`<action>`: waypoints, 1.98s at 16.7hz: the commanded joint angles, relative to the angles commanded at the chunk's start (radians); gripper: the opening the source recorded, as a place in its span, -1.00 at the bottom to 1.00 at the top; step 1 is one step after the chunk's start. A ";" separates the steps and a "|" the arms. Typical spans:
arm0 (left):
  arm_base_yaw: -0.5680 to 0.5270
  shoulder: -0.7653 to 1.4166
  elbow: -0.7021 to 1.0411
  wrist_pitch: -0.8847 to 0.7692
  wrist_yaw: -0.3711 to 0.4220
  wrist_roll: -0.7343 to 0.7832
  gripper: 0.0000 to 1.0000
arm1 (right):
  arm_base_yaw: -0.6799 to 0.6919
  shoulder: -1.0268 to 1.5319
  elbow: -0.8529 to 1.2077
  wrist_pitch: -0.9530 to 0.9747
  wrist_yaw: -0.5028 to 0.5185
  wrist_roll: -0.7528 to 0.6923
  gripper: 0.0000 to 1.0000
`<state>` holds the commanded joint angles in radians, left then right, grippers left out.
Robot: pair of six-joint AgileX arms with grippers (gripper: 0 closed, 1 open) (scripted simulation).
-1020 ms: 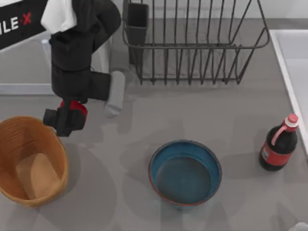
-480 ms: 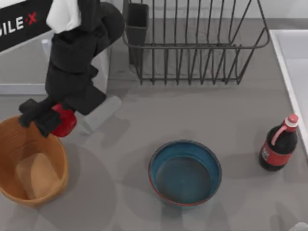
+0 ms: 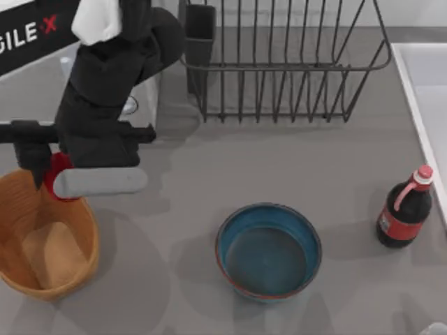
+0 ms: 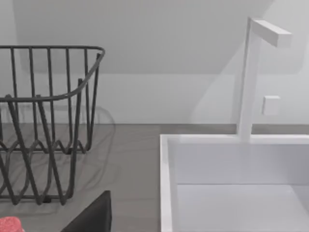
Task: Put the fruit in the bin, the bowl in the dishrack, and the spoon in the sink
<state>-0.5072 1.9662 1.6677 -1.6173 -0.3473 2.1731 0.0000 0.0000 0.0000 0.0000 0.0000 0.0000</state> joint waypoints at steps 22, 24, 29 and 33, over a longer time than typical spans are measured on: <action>0.027 -0.037 -0.156 0.058 -0.088 0.387 -1.00 | 0.000 0.000 0.000 0.000 0.000 0.000 1.00; 0.034 -0.045 -0.195 0.096 -0.090 0.397 -1.00 | 0.000 0.000 0.000 0.000 0.000 0.000 1.00; 0.060 -0.066 -0.311 0.209 -0.100 0.427 -1.00 | 0.000 0.000 0.000 0.000 0.000 0.000 1.00; 0.060 -0.065 -0.317 0.214 -0.103 0.431 -1.00 | 0.000 0.000 0.000 0.000 0.000 0.000 1.00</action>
<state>-0.4468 1.9011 1.3508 -1.4036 -0.4502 2.6041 0.0000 0.0000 0.0000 0.0000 0.0000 0.0000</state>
